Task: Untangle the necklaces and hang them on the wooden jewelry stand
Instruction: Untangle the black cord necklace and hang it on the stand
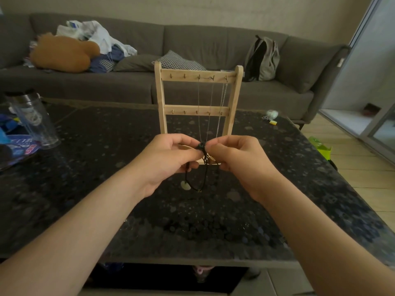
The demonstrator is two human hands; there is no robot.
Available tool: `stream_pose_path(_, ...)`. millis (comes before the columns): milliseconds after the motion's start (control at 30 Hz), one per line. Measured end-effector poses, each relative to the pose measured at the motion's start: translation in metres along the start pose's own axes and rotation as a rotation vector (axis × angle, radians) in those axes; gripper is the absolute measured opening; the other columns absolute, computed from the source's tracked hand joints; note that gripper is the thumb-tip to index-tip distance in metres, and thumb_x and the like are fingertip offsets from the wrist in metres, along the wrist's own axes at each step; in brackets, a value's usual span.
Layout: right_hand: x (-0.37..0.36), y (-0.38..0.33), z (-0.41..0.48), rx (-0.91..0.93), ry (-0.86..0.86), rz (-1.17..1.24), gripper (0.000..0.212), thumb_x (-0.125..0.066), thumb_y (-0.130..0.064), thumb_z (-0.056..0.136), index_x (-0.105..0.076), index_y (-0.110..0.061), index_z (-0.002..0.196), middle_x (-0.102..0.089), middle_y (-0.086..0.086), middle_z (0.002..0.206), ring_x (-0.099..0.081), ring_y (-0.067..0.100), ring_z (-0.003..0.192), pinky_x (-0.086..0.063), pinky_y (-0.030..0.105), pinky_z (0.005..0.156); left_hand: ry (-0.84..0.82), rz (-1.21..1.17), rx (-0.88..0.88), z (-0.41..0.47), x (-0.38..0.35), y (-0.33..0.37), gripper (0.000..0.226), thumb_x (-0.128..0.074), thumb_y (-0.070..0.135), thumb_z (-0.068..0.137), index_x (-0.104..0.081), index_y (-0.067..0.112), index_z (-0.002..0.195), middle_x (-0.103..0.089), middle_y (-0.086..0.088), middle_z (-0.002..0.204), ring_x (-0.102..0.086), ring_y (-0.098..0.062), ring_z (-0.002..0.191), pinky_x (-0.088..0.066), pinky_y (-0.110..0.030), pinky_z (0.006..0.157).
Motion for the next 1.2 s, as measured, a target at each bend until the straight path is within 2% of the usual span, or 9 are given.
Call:
stream_pose_path(200,-0.004,-0.005,-0.003,0.045,0.001,-0.155,0.013,-0.078,-0.031,0.096,-0.085,-0.026,0.087,-0.080,-0.003,0.082,-0.074,0.009,0.082,-0.056,0.025,0.075,0.061,0.214,-0.127,-0.006,0.002,0.009,0.020,-0.090,0.021,0.087,-0.080,0.032,0.101,-0.080,0.011,0.096,-0.076,-0.007,0.092,-0.061,-0.039,0.096)
stream_pose_path(333,-0.003,0.003,0.000,-0.055,0.006,-0.107,0.016,-0.070,-0.023,0.102,-0.082,-0.020,0.092,-0.081,0.004,0.093,-0.075,0.019,0.099,-0.057,0.034,0.086,0.069,0.239,-0.140,-0.005,0.003,0.010,0.018,-0.088,0.020,0.088,-0.081,0.034,0.098,-0.079,0.014,0.099,-0.074,-0.008,0.099,-0.057,-0.041,0.099)
stream_pose_path(467,-0.013,0.011,0.002,-0.138,-0.069,-0.018,0.025,-0.052,-0.028,0.110,-0.073,-0.017,0.103,-0.079,0.008,0.098,-0.075,0.020,0.101,-0.056,0.038,0.089,0.080,0.107,-0.063,-0.003,0.007,0.007,0.018,-0.081,0.008,0.094,-0.079,0.023,0.104,-0.083,0.007,0.096,-0.080,-0.009,0.093,-0.059,-0.036,0.093)
stream_pose_path(533,-0.017,0.015,0.003,-0.190,-0.076,0.059,0.028,-0.045,-0.031,0.108,-0.067,-0.016,0.101,-0.076,0.002,0.085,-0.073,0.020,0.094,-0.053,0.039,0.086,0.050,0.001,-0.015,-0.001,0.006,0.004,0.018,-0.078,0.005,0.095,-0.076,0.017,0.108,-0.084,-0.002,0.100,-0.081,-0.019,0.101,-0.062,-0.041,0.096)
stream_pose_path(633,-0.020,0.018,0.005,-0.228,-0.069,0.123,0.032,-0.039,-0.037,0.106,-0.063,-0.017,0.101,-0.076,0.005,0.089,-0.070,0.021,0.089,-0.049,0.040,0.083,-0.027,-0.245,0.076,0.000,-0.001,0.000,0.018,-0.066,0.000,0.101,-0.070,0.009,0.116,-0.082,-0.016,0.109,-0.081,-0.026,0.101,-0.062,-0.046,0.098)
stream_pose_path(800,-0.013,0.013,0.005,-0.149,-0.048,0.149,0.034,-0.059,-0.043,0.108,-0.069,-0.015,0.093,-0.070,0.001,0.084,-0.073,0.021,0.090,-0.054,0.038,0.085,-0.018,-0.551,0.154,0.003,-0.001,-0.005,0.023,-0.054,0.002,0.106,-0.068,0.006,0.124,-0.074,-0.022,0.114,-0.073,-0.019,0.080,-0.064,-0.043,0.094)
stream_pose_path(900,-0.004,0.009,0.004,-0.100,0.020,0.194,0.033,-0.069,-0.038,0.103,-0.077,-0.006,0.101,-0.083,0.004,0.097,-0.080,0.017,0.098,-0.060,0.034,0.088,-0.018,-0.491,0.152,0.003,0.000,-0.008,0.025,-0.056,0.004,0.107,-0.072,0.007,0.125,-0.075,-0.020,0.114,-0.072,-0.019,0.087,-0.063,-0.044,0.097)
stream_pose_path(1000,-0.004,0.007,0.000,-0.112,0.041,0.324,0.028,-0.072,-0.031,0.102,-0.076,-0.003,0.104,-0.083,0.010,0.102,-0.081,0.018,0.099,-0.061,0.030,0.084,-0.003,-0.377,0.149,0.003,0.000,-0.011,0.024,-0.058,0.006,0.107,-0.076,0.010,0.123,-0.078,-0.019,0.114,-0.073,-0.019,0.090,-0.062,-0.042,0.094)
stream_pose_path(1200,-0.007,0.011,-0.002,-0.179,0.087,0.362,0.024,-0.068,-0.031,0.105,-0.075,-0.009,0.103,-0.081,0.001,0.085,-0.078,0.011,0.080,-0.059,0.027,0.072,-0.043,-0.250,0.175,0.003,-0.006,-0.012,0.023,-0.062,0.007,0.106,-0.076,0.014,0.123,-0.082,-0.014,0.116,-0.074,-0.016,0.088,-0.061,-0.041,0.092)
Point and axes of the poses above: each hand's wrist, its own z-axis towards the middle knuckle, its own x-axis out of the back of the hand, y = z × x, the point moved 8 cm from there along z, towards the middle knuckle
